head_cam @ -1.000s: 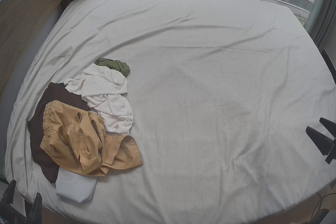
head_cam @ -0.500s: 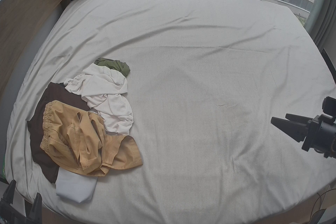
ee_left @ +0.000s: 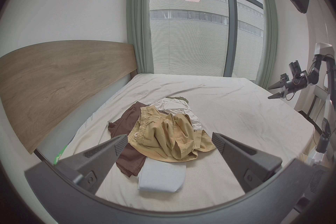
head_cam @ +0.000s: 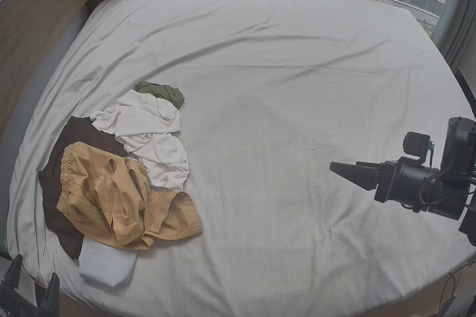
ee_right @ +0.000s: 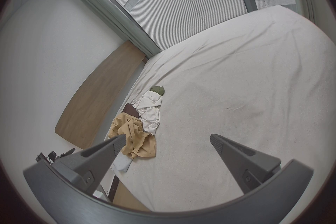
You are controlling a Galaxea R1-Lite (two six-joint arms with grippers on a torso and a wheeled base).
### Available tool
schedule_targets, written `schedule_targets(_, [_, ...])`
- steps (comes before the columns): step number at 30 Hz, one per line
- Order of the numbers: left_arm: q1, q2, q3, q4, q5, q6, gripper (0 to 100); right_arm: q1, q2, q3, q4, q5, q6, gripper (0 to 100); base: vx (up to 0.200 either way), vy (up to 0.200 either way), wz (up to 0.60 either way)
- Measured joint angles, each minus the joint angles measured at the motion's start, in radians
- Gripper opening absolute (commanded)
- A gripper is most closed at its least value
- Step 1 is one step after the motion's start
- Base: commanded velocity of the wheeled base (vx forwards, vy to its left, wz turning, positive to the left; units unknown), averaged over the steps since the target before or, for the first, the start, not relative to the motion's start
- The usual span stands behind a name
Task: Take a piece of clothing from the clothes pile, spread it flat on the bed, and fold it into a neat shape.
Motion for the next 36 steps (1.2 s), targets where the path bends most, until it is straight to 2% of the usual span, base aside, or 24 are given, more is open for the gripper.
schedule_targets(4, [0.0,0.0,0.0,0.0,0.0,0.0,100,0.025,0.073,-0.024,-0.045,0.004,0.017,100,0.0,0.0,0.0])
schedule_targets(18, [0.0,0.0,0.0,0.0,0.0,0.0,100,0.123,0.279,-0.145,-0.049,0.006,0.021,100,0.0,0.0,0.0])
schedule_targets(23, [0.0,0.0,0.0,0.0,0.0,0.0,100,0.157,0.348,-0.171,-0.049,0.026,0.025,100,0.0,0.0,0.0])
schedule_targets(30, [0.0,0.0,0.0,0.0,0.0,0.0,100,0.203,0.442,-0.239,-0.051,0.037,0.096,100,0.0,0.0,0.0])
schedule_targets(36, [-0.002,0.0,0.0,0.0,0.0,0.0,100,0.225,0.51,-0.302,-0.051,0.042,0.105,100,0.0,0.0,0.0])
